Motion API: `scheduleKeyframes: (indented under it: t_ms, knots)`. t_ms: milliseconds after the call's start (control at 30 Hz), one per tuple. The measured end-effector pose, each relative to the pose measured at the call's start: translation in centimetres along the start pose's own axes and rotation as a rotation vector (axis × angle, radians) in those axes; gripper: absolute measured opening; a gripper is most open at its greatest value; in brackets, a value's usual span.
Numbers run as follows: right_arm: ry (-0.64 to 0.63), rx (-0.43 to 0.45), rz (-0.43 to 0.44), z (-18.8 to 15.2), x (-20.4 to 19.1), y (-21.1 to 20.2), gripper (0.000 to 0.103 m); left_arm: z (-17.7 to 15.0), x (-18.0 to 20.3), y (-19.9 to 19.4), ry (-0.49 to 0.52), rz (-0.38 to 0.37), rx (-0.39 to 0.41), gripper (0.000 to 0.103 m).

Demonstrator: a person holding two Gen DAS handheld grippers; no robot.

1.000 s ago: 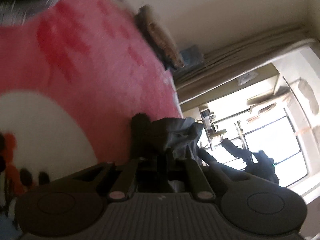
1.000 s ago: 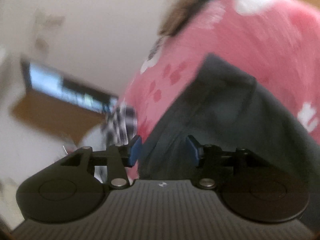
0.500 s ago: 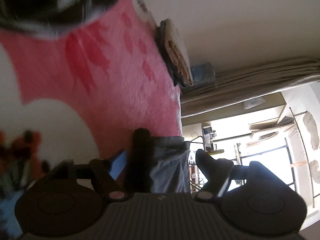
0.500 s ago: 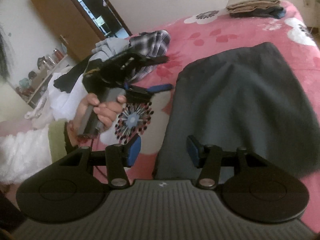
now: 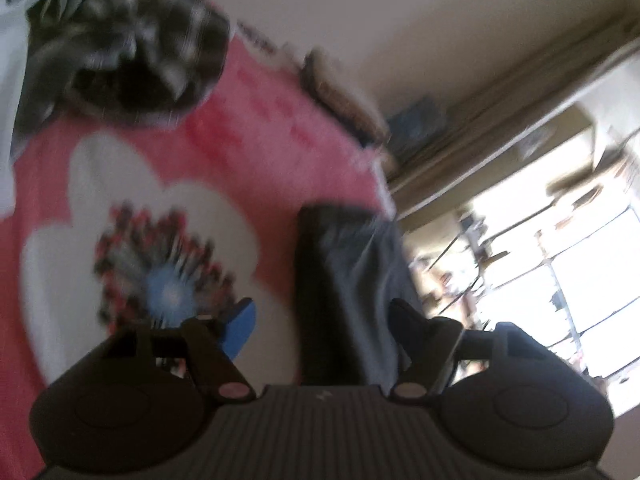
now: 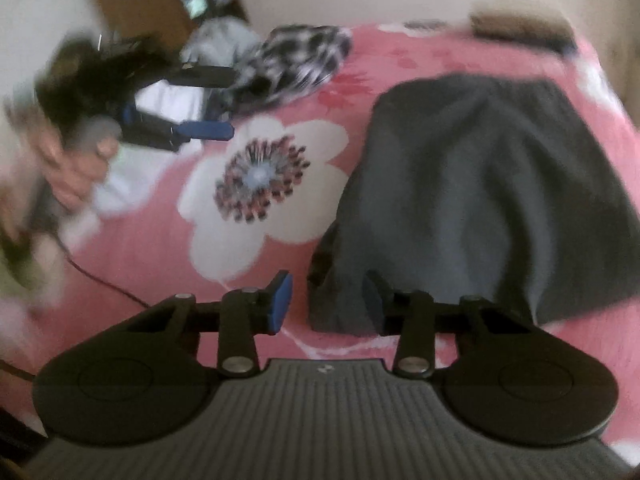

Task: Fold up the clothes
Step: 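Press the folded trousers flat with the right gripper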

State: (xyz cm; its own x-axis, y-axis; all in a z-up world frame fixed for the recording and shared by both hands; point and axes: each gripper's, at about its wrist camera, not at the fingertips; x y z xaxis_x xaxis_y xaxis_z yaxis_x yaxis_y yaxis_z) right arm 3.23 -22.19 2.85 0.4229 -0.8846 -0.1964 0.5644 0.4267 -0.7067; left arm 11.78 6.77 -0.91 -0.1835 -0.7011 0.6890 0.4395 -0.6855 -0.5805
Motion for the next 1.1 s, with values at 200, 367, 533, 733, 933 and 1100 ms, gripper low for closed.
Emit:
scheduleKeyframes:
  t_ms: [200, 367, 533, 733, 933, 1100]
  knots:
    - [-0.250, 0.029, -0.201, -1.7, -4.3, 2.1, 0.036, -3.6, -0.1, 3.3, 0.024, 0.090, -0.091, 0.051]
    - [-0.216, 0.044, -0.270, -1.8, -4.7, 2.8, 0.036, -5.0, 1.7, 6.2, 0.151, 0.156, -0.127, 0.048]
    - [-0.215, 0.034, -0.321, -2.1, -4.5, 3.9, 0.022, -5.6, 3.1, 6.8, 0.255, 0.192, -0.113, 0.047]
    - [-0.346, 0.069, -0.371, -2.7, -5.7, 3.1, 0.003, -6.2, 3.0, 6.3, 0.287, 0.208, -0.097, 0.044]
    - [-0.479, 0.057, -0.386, -4.1, -7.4, 3.6, 0.003, -6.0, 3.7, 7.2, 0.292, 0.219, -0.082, 0.044]
    - [-0.582, 0.020, -0.390, -5.5, -7.9, 4.7, 0.004, -5.9, 3.6, 7.0, 0.289, 0.206, -0.067, 0.044]
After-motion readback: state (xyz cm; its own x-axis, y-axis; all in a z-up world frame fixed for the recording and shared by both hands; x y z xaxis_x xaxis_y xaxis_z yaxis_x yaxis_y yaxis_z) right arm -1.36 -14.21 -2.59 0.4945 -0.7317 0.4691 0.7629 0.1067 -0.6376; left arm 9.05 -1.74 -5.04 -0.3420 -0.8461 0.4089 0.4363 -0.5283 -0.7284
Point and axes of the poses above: each gripper's, at about its wrist camera, not at the fingertips, and y roughly the way its jaws point, x to its right, z to its top, and after that the axes turned 1 degree about y, right-handed
